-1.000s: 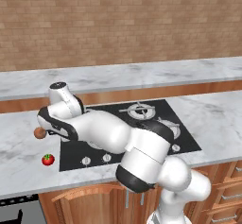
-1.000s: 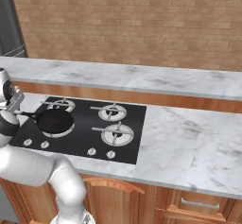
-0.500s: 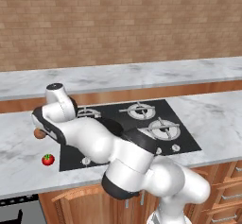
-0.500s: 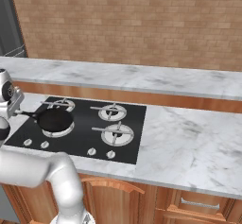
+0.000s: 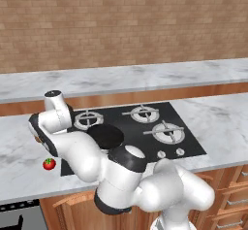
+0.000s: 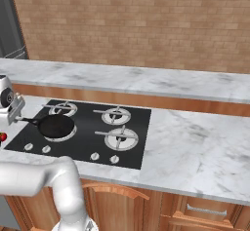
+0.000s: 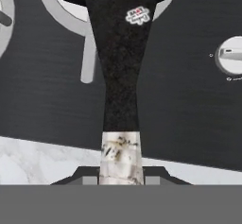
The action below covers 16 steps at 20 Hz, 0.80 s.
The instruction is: Place the pan on the front left burner on the stove. Then place the tomato and the onion in the pan and turn on the front left burner.
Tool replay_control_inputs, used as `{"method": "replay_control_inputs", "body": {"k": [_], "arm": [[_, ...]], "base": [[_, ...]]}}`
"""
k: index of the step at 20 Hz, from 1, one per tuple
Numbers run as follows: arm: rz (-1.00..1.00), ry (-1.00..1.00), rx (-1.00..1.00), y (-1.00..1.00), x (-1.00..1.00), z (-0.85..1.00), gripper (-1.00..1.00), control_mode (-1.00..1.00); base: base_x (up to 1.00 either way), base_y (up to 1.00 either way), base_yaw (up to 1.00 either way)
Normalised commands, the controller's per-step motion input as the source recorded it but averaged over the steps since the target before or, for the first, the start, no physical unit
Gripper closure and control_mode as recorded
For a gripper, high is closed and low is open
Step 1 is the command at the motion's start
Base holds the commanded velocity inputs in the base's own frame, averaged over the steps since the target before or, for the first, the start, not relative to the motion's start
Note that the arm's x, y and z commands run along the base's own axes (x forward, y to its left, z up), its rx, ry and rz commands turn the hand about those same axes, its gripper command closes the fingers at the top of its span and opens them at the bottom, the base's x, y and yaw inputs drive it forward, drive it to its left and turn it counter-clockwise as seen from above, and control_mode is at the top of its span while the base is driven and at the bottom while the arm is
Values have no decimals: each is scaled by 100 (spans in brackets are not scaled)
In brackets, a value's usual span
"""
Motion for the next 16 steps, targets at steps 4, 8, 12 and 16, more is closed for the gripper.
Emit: {"method": "replay_control_inputs", "body": {"k": [4,8,12,16], "arm": [[3,0,0,0,33,-13,100,-100],[6,0,0,0,46,-8,100,-100],[4,0,0,1,31,-18,100,-100],[0,3,0,8,14,-28,100,-100]], "base": [[0,0,0],[0,0,0],[0,0,0],[0,0,0]]}}
